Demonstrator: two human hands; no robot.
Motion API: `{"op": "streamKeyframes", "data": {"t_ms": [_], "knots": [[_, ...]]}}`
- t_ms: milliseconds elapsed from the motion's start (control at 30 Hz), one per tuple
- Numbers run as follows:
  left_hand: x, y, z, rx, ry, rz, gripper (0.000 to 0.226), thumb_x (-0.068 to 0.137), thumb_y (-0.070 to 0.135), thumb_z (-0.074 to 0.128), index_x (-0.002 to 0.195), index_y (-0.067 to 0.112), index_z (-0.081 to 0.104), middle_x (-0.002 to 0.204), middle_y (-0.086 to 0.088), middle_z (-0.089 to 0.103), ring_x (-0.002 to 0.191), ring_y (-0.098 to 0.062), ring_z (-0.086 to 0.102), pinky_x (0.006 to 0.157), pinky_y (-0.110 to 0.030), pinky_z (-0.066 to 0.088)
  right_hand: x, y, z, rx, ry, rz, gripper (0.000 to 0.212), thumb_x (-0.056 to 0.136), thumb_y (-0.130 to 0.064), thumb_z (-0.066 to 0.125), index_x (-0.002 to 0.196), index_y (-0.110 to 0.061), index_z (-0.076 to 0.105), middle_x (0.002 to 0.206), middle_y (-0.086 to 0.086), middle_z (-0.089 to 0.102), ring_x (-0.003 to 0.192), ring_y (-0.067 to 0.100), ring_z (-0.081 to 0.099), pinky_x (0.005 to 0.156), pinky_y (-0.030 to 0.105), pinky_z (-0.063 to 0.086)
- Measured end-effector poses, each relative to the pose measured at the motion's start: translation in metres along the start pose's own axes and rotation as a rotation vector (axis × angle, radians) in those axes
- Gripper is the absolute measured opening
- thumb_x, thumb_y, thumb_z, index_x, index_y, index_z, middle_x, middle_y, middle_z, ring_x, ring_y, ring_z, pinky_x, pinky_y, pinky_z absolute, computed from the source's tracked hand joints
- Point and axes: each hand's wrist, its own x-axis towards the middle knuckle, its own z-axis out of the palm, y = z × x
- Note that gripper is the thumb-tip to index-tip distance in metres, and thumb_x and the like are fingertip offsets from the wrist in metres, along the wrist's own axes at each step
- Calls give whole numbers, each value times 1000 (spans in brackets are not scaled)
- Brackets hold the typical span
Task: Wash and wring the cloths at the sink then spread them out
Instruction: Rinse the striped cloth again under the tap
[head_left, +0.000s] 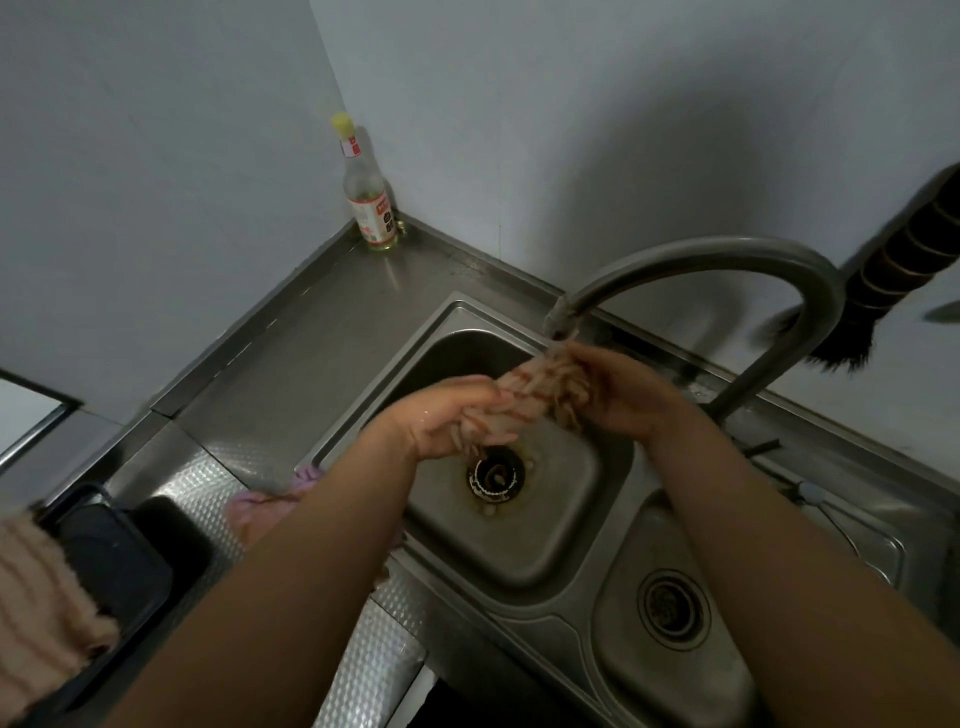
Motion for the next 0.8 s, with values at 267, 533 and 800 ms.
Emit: {"op": "streamKeyframes", "data": {"t_ms": [267, 533, 800], "knots": [[12, 9, 7, -246, 198, 151, 25, 97, 3, 41, 116, -6, 55, 113, -27, 62, 100, -33, 64, 90, -43, 54, 1, 10, -5, -536, 114, 62, 34, 81, -37, 69, 102, -10, 62, 88, 11, 63, 71, 20, 57, 53, 24, 44], [47, 15, 19, -301, 586, 118, 47, 100, 41, 42, 111, 0, 63, 103, -18, 72, 92, -31, 71, 87, -47, 56, 0, 20, 34, -251, 238, -157, 15, 92, -28, 58, 95, -15, 62, 79, 3, 63, 59, 12, 57, 48, 23, 43], [44, 8, 91, -207, 552, 87, 40, 98, 42, 49, 106, 8, 67, 84, -10, 72, 78, -24, 70, 81, -36, 58, 32, 14, 51, -795, 641, -316, 26, 95, -24, 48, 78, -10, 62, 78, 11, 66, 83, 28, 66, 64, 29, 47]]}}
